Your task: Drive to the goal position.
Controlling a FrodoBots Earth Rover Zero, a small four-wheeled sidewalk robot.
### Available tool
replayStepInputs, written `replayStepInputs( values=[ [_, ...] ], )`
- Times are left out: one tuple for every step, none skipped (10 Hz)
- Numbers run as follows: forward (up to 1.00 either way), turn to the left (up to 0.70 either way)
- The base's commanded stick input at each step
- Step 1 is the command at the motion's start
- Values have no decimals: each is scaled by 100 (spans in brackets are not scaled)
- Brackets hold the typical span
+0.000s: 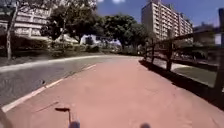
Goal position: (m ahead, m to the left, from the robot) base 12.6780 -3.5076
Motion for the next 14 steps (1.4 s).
replayStepInputs(
  values=[
    [100,0],
    [100,-8],
    [100,-40],
    [100,-40],
    [100,-40],
    [100,-40],
    [100,-21],
    [100,0],
    [100,0],
    [100,0],
    [100,0],
    [100,0],
    [100,0],
    [100,0]
  ],
)
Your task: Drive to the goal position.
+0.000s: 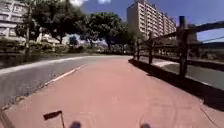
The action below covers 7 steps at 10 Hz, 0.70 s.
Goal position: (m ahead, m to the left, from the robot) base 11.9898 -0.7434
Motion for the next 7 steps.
replayStepInputs(
  values=[
    [100,0],
    [100,0],
    [100,0],
    [100,0],
    [100,0],
    [100,0],
    [100,0]
  ],
)
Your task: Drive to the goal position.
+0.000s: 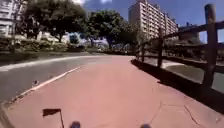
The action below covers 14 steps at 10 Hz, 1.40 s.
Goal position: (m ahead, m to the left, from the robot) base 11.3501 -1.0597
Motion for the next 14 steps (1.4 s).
replayStepInputs(
  values=[
    [100,0],
    [100,0],
    [100,0],
    [100,0],
    [100,0],
    [100,0],
    [100,0],
    [100,0],
    [100,0],
    [100,0],
    [100,0],
    [100,0],
    [100,0],
    [100,0]
  ],
)
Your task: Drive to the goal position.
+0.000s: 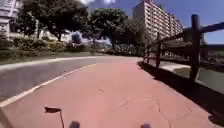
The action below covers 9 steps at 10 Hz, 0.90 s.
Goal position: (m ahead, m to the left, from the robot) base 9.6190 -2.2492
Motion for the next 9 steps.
replayStepInputs(
  values=[
    [100,0],
    [100,0],
    [100,0],
    [100,0],
    [100,0],
    [100,0],
    [100,0],
    [100,0],
    [100,0]
  ],
)
